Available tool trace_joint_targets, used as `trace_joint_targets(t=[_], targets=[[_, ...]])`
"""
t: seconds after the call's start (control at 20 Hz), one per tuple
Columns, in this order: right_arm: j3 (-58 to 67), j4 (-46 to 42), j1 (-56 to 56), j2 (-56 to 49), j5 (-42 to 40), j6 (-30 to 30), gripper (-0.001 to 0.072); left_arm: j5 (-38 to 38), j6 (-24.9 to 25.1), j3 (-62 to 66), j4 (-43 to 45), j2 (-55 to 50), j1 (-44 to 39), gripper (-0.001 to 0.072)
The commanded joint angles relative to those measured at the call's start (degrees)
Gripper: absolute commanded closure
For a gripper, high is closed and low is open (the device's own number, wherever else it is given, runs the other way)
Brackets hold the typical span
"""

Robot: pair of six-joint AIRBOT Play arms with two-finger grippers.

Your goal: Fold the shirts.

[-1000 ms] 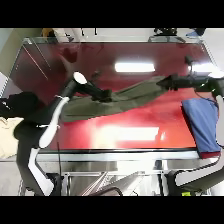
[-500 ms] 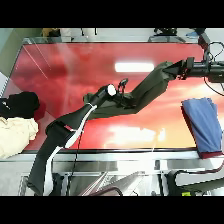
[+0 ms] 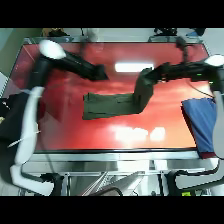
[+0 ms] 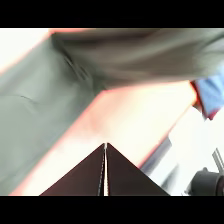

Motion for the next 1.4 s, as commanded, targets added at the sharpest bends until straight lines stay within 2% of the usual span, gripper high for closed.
trace_joint_targets(t=[0.0,0.25,0.3,0.35,0.45,0.5,0.6,0.7,0.85,0.95,1.1,1.35], targets=[[-0.3,-1.8,13.5,-2.6,-14.5,-0.6,0.0689,-2.3,2.9,-1.6,0.0,16.0,11.6,0.0694],[-0.3,-1.2,31.9,-13.8,-36.7,-2.1,0.0689,-5.9,4.7,-1.6,0.1,25.4,23.4,0.0694],[-0.3,1.2,35.5,-16.3,-43.5,-5.2,0.0688,-6.8,5.3,-1.6,0.0,26.0,24.6,0.0694],[-0.3,4.9,38.4,-18.2,-48.2,-10.6,0.0658,-7.5,5.3,-1.8,0.0,26.3,25.4,0.0694],[-0.2,15.1,41.3,-19.6,-48.6,-20.0,0.0058,-6.8,5.9,-5.6,0.0,27.8,26.3,0.0694],[0.1,17.9,41.2,-18.9,-45.6,-23.7,0.0033,-6.2,5.9,-8.4,0.0,28.4,26.6,0.0694],[0.2,14.2,38.0,-15.4,-38.6,-23.8,0.0038,-5.1,6.4,-14.0,0.0,29.4,26.8,0.0694],[0.2,5.2,31.9,-11.1,-33.5,-15.4,0.0173,-4.7,7.0,-18.2,-0.1,30.2,26.8,0.0694],[0.2,-10.5,20.3,-7.1,-27.4,-1.9,0.0175,-3.7,7.0,-21.0,-0.2,30.4,26.7,0.0694],[0.0,-17.2,13.3,-6.8,-22.1,3.1,0.0174,-3.7,7.0,-21.6,-0.2,30.4,26.7,0.0694],[-0.2,-24.1,6.4,-8.9,-15.1,6.6,0.0173,-3.7,7.0,-21.6,-2.1,30.5,26.7,0.0694],[-0.2,-24.7,5.4,-15.5,-12.4,6.7,0.0172,-3.2,7.0,-21.6,-3.0,30.6,26.3,0.0694]])
